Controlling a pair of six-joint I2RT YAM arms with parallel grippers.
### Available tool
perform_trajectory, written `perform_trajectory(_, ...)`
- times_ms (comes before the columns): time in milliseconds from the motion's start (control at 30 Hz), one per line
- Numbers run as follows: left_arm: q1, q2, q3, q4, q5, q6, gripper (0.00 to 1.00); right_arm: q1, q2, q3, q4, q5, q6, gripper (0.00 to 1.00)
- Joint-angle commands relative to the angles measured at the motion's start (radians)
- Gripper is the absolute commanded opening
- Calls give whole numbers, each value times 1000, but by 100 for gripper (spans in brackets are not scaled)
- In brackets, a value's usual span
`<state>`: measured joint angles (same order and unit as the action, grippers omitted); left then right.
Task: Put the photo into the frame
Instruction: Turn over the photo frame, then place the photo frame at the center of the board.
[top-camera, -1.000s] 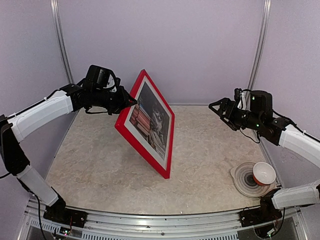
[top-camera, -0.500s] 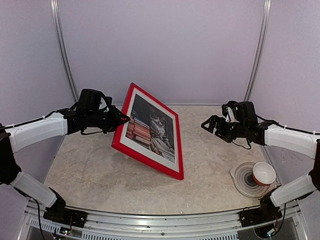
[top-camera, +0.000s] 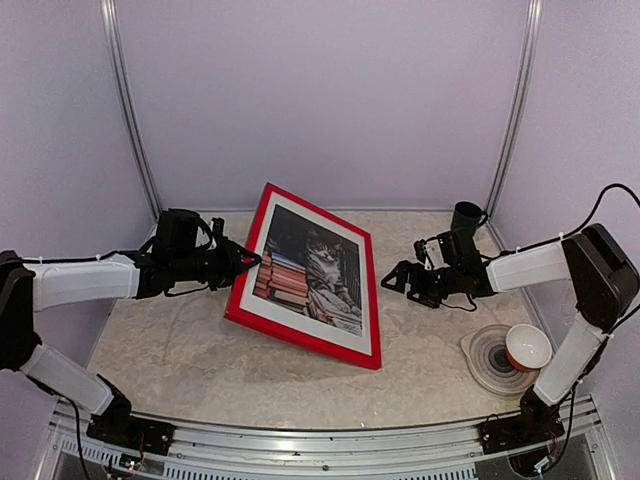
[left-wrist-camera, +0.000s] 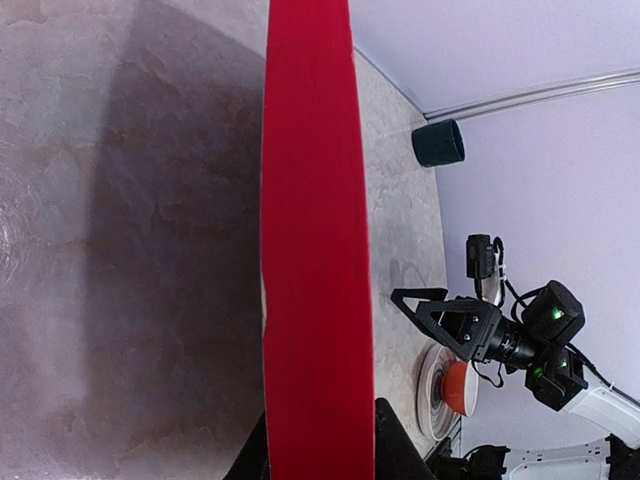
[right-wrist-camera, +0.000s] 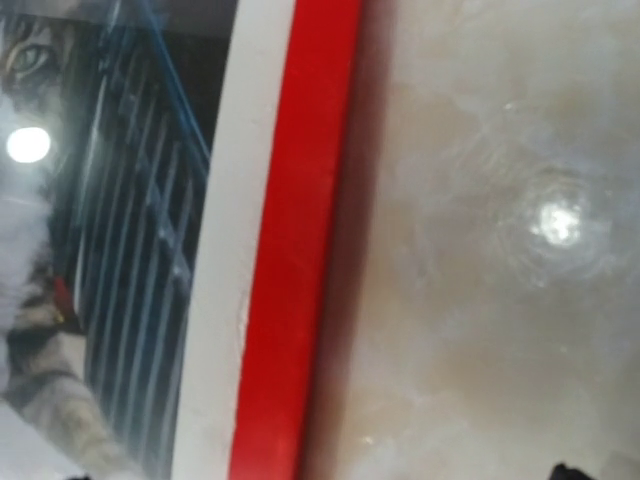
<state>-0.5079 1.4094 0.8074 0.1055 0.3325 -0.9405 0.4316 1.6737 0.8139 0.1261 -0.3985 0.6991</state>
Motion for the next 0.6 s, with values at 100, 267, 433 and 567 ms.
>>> perform_trajectory(100, -7, 71, -117, 175, 22, 82, 11, 5, 63, 6, 122, -70, 7, 99)
perform_trajectory(267, -13, 107, -167, 237, 29, 78, 29, 9, 91, -4, 167, -94, 22, 99)
perform_trajectory(433, -28, 144, -211, 298, 29, 67, 31, 9, 120, -2, 190, -119, 31, 99)
perform_trajectory(567, -46, 184, -226, 339, 28, 67, 33, 9, 126, -10, 204, -130, 39, 99)
